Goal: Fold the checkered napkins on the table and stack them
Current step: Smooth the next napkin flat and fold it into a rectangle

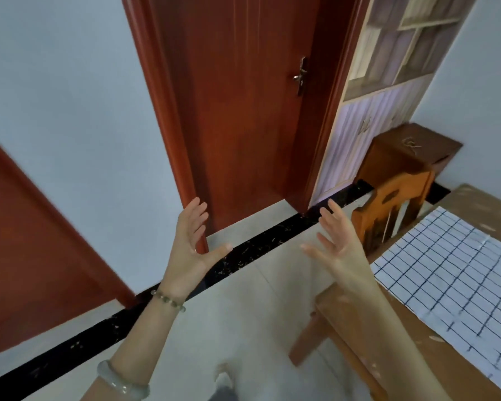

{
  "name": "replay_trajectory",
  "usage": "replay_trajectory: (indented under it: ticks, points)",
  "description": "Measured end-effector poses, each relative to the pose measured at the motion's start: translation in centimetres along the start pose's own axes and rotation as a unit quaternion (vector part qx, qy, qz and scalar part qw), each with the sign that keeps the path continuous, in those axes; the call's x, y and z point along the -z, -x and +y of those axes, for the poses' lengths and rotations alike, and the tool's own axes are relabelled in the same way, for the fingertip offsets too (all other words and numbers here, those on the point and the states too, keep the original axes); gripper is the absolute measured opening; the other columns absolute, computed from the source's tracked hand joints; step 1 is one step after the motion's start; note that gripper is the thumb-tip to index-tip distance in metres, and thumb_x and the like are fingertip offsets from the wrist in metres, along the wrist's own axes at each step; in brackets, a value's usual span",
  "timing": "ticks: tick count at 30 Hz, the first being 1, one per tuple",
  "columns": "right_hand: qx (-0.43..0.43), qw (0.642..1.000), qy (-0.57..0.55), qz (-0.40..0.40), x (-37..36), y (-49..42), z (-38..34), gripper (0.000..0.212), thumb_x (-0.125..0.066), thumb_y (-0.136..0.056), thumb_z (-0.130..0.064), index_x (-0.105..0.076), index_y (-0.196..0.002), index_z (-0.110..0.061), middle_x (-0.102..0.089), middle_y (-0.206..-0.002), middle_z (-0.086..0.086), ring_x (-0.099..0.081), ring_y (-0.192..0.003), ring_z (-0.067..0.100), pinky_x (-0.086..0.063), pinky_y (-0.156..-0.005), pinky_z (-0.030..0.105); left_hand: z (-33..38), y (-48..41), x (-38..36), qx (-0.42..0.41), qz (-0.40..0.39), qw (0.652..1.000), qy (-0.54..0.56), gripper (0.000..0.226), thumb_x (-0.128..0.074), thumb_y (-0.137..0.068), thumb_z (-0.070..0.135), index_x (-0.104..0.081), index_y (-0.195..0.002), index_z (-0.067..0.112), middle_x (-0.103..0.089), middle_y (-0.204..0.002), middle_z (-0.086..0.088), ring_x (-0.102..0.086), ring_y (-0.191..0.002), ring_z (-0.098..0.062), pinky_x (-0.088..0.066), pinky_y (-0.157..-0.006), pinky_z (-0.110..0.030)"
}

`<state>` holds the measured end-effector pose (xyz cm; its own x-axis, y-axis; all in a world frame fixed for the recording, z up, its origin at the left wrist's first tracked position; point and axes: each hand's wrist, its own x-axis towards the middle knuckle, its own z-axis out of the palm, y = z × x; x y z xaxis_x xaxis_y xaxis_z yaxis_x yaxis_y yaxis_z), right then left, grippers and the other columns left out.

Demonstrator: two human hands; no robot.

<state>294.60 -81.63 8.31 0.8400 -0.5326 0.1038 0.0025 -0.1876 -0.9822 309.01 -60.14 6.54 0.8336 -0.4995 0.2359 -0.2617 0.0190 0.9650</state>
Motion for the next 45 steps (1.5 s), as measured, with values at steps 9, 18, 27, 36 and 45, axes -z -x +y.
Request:
replay_trajectory:
  ticks: [9,18,27,36,45]
  points:
    - [-0.018,0.993,0.012,0.116,-0.8,-10.7,1.0,0.099,-0.079,-0.064,-0.028,-0.026,-0.147,-0.032,-0.034,-0.151,-0.006,-0.034,-0.137,0.008,-0.033,-0.113,0.04,-3.0,-16.9,-1.8,-0.016,-0.149,0.989,0.001,0.096,-0.081,-0.066,0.036,-0.024,-0.144,0.036,-0.036,-0.147,0.014,-0.036,-0.134,0.001,-0.028,-0.116,-0.033]
    - [-0.042,0.973,0.028,0.225,3.7,-20.6,4.9,0.095,-0.079,-0.071,-0.019,-0.025,-0.148,-0.032,-0.036,-0.15,-0.006,-0.037,-0.135,0.005,-0.037,-0.109,0.03,-7.9,-31.1,-9.1,-0.008,-0.249,0.968,0.037,0.098,-0.08,-0.064,0.036,-0.026,-0.146,0.032,-0.037,-0.148,0.011,-0.037,-0.134,-0.001,-0.03,-0.115,-0.033]
    - [-0.058,0.948,0.016,0.312,10.5,-31.9,7.1,0.094,-0.077,-0.068,-0.028,-0.026,-0.147,-0.032,-0.035,-0.15,-0.006,-0.037,-0.134,0.005,-0.035,-0.111,0.034,-9.5,-45.8,-20.4,-0.017,-0.345,0.938,0.036,0.097,-0.08,-0.066,0.024,-0.026,-0.147,0.029,-0.038,-0.146,0.012,-0.038,-0.132,0.002,-0.032,-0.114,-0.032]
    - [-0.09,0.901,0.01,0.425,17.3,-36.0,8.8,0.093,-0.08,-0.067,-0.024,-0.03,-0.145,-0.033,-0.038,-0.148,-0.006,-0.037,-0.135,0.004,-0.034,-0.113,0.042,-11.0,-54.4,-32.3,-0.018,-0.459,0.886,0.063,0.099,-0.082,-0.061,0.033,-0.028,-0.144,0.031,-0.038,-0.148,0.009,-0.037,-0.135,-0.002,-0.031,-0.115,-0.035]
    - [-0.135,0.795,0.027,0.591,22.0,-38.2,10.0,0.09,-0.079,-0.073,-0.007,-0.03,-0.144,-0.031,-0.041,-0.141,-0.008,-0.044,-0.118,-0.01,-0.033,-0.113,0.039,-10.9,-60.0,-47.0,-0.045,-0.624,0.775,0.093,0.095,-0.08,-0.059,0.041,-0.029,-0.14,0.038,-0.038,-0.145,0.014,-0.038,-0.133,0.001,-0.031,-0.114,-0.031]
